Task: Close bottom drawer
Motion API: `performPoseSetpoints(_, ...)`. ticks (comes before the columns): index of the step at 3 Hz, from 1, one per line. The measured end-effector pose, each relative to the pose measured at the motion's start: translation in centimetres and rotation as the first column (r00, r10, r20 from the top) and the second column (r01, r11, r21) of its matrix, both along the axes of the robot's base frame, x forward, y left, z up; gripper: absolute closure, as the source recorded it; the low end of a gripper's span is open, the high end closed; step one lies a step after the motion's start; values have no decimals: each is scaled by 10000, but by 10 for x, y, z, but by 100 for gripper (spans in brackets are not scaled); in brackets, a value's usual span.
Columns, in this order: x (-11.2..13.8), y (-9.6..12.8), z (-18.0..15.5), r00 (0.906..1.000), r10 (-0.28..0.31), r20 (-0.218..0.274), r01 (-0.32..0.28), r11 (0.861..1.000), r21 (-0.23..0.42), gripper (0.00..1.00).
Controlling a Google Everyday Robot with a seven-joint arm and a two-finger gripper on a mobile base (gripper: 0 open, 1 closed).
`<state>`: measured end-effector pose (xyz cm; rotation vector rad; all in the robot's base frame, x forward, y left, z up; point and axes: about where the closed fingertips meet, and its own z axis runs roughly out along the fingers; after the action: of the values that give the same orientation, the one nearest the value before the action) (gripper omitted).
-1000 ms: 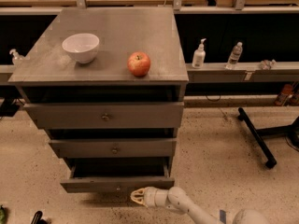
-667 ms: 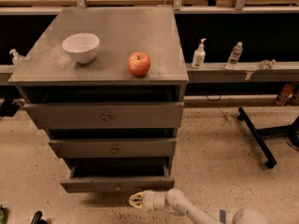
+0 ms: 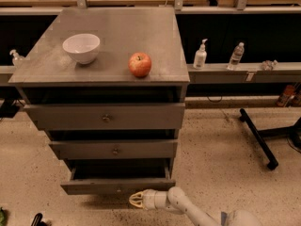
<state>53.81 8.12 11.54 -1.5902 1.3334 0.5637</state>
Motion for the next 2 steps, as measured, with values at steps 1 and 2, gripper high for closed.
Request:
performPoseSetpoints(1, 38, 10, -6, 9998, -85, 204, 87, 9999, -121, 100)
performPoseSetpoints(2, 44, 12, -6, 9996, -124, 271, 129, 9998, -178, 100)
